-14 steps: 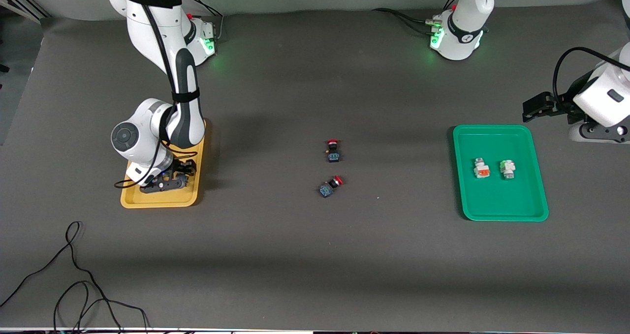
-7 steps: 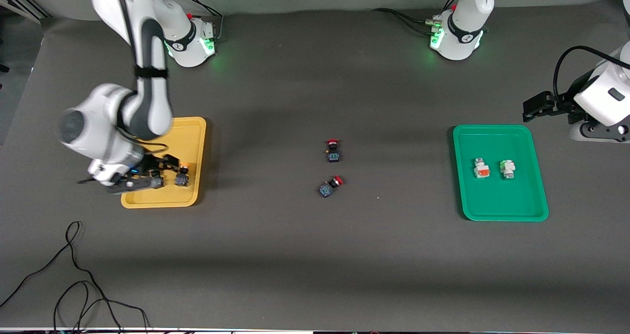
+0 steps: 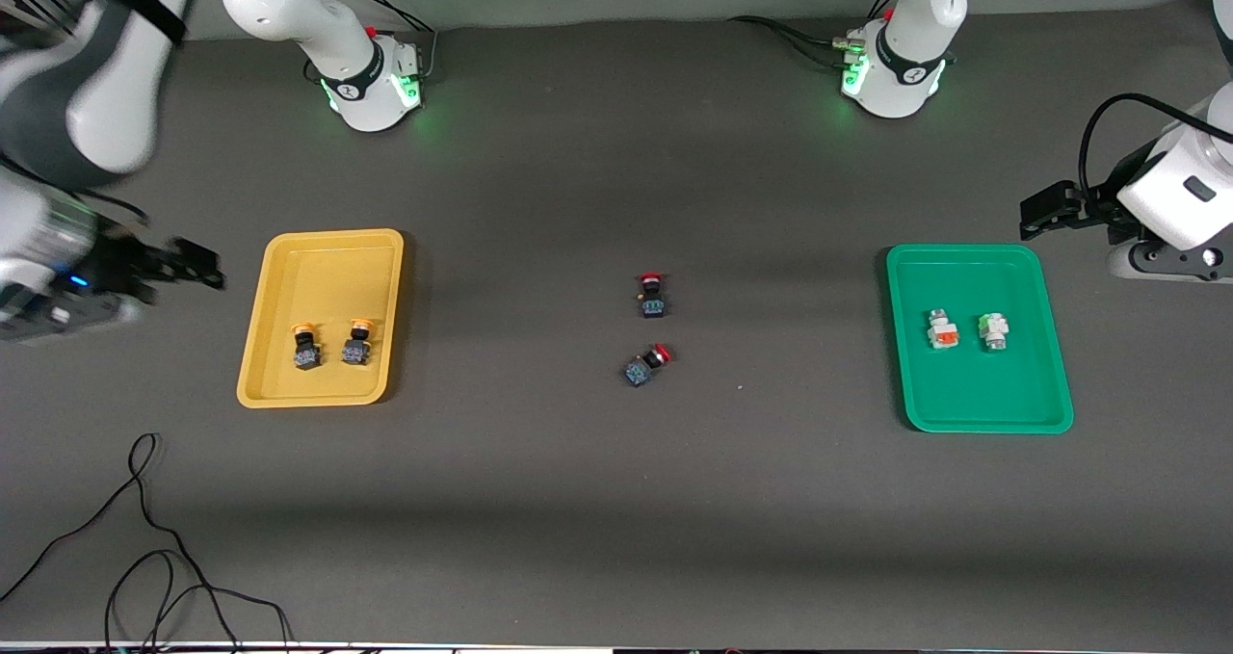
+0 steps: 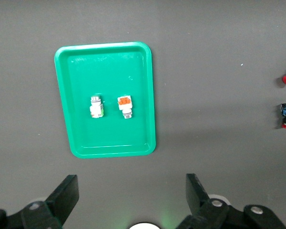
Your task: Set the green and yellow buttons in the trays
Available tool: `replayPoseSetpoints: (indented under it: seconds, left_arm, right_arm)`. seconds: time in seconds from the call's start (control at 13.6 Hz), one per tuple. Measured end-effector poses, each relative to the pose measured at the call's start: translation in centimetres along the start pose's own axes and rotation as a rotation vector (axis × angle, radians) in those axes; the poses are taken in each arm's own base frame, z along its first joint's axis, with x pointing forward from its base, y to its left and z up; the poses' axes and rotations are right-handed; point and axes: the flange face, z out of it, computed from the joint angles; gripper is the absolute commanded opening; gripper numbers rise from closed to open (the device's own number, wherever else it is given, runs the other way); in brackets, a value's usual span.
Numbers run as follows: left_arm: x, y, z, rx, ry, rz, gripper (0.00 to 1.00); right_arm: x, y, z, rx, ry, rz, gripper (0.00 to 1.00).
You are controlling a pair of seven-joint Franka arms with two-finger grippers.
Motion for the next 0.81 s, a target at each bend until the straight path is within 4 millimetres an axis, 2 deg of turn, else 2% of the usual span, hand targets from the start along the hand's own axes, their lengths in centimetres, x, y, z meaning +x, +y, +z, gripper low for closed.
replayPoseSetpoints:
  seconds: [0.15,0.29,0.66,0.81]
  left_arm:
    - [0.0,0.0,0.0,0.000,0.000,0.000,1.00]
    - [0.0,0.0,0.0,0.000,0.000,0.000,1.00]
    - [0.0,0.0,0.0,0.000,0.000,0.000,1.00]
    - [0.0,0.0,0.0,0.000,0.000,0.000,1.00]
  right_arm:
    - [-1.1,-0.2,-3.6,-0.014,-0.009,0.035,0.98]
    - [-1.4,-0.3,-5.5,-0.057,-0.006,0.047,0.99]
    - [-1.5,0.5,-5.8,-0.069,-0.007,0.066,0.99]
    - [-1.4,0.2,-5.7,-0.069,-0.010,0.073,0.99]
